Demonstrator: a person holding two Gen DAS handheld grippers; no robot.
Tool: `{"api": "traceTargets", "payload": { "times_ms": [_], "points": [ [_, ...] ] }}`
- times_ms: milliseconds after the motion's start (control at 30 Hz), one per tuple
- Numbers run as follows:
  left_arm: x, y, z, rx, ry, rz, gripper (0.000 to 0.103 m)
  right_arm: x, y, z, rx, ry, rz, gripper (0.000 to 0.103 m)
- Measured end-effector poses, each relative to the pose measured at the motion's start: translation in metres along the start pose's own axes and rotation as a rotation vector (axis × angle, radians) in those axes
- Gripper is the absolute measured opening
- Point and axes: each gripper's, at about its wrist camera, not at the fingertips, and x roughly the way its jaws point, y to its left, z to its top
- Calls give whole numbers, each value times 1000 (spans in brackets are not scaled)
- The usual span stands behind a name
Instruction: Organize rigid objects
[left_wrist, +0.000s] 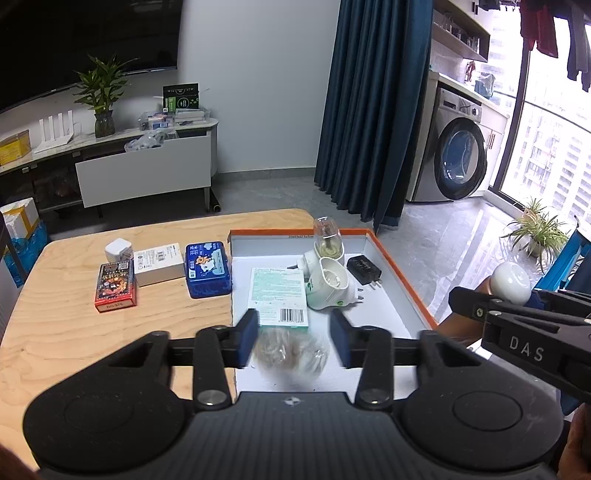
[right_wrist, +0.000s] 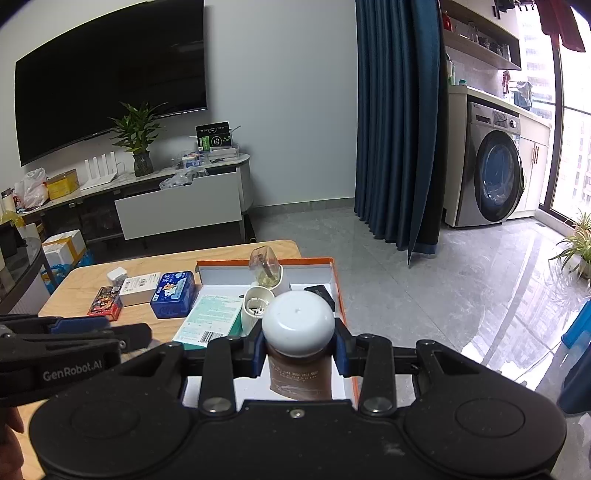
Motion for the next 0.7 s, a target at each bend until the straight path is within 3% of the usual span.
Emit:
{"api": "traceTargets", "payload": {
  "times_ms": [133,233,333,600,700],
  "points": [
    [8,-2,-2,30,2,-4,36,2,-1,-1,2,6,1,44],
    [19,7,-6,37,28,39,36,6,-2,-3,3,25,-2,44],
    [21,30,-5,-22,50,43,38,6,-5,-6,13,32,-7,44],
    [11,94,-14,-143,86,151,37,7,-12,-9,43,26,6,44],
    [10,97,-20,-128,109,150,45,11,-12,-9,48,31,16,44]
  ]
}}
